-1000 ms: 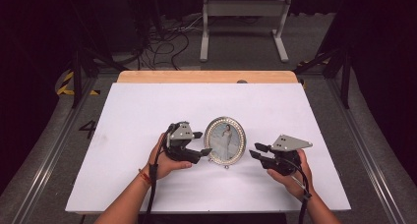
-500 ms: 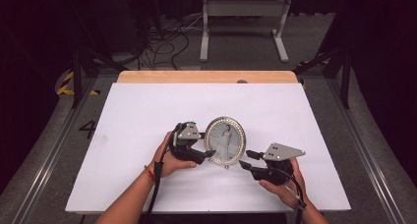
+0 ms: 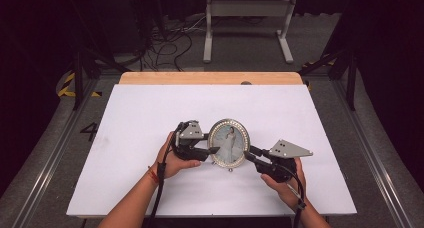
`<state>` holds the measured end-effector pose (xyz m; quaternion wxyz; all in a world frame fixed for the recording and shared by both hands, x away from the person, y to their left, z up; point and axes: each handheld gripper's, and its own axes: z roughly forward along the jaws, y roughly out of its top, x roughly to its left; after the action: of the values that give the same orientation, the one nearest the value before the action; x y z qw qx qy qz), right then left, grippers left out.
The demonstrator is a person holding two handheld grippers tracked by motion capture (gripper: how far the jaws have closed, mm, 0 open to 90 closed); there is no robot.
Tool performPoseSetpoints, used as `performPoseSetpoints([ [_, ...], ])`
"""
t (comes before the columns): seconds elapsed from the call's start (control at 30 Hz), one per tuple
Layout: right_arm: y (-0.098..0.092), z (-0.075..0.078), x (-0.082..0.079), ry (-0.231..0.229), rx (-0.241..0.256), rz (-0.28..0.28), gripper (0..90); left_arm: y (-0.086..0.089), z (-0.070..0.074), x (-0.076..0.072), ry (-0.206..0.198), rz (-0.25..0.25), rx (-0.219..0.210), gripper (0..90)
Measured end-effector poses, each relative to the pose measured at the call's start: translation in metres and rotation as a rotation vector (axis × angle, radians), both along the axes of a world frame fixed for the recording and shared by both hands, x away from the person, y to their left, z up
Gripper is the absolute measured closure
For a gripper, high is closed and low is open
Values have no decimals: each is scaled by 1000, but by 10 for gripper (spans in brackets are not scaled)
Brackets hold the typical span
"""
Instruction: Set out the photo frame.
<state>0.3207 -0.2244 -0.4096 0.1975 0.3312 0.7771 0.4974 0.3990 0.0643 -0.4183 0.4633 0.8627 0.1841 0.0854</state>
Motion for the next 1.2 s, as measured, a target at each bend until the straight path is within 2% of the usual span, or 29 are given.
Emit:
performPoseSetpoints([
  [0.07,1,-1,1,0,-4,-5,759,0,0,0,-8,0,12,501],
  [0.17,3,-2,1,0,-18,-2,768,2,-1,1,2,8,1,545],
  [0.3,4,-1,3,3,-20,-6,768,5,0,0,-3,6,6,606],
  [0.5,0,-2,10,16,5,-20,766,10,-2,-7,-15,-22,4,670],
  [0.73,2,-3,16,8,2,-19,759,11,0,-13,-30,-9,40,676],
  [0.87,2,-3,19,7,-9,-7,754,12,0,-17,-31,-7,45,678],
  [1.0,1,-1,22,18,-24,4,747,12,0,-21,-41,1,48,677],
  [1.2,3,1,26,13,-57,19,735,14,-2,-24,-32,4,26,685],
])
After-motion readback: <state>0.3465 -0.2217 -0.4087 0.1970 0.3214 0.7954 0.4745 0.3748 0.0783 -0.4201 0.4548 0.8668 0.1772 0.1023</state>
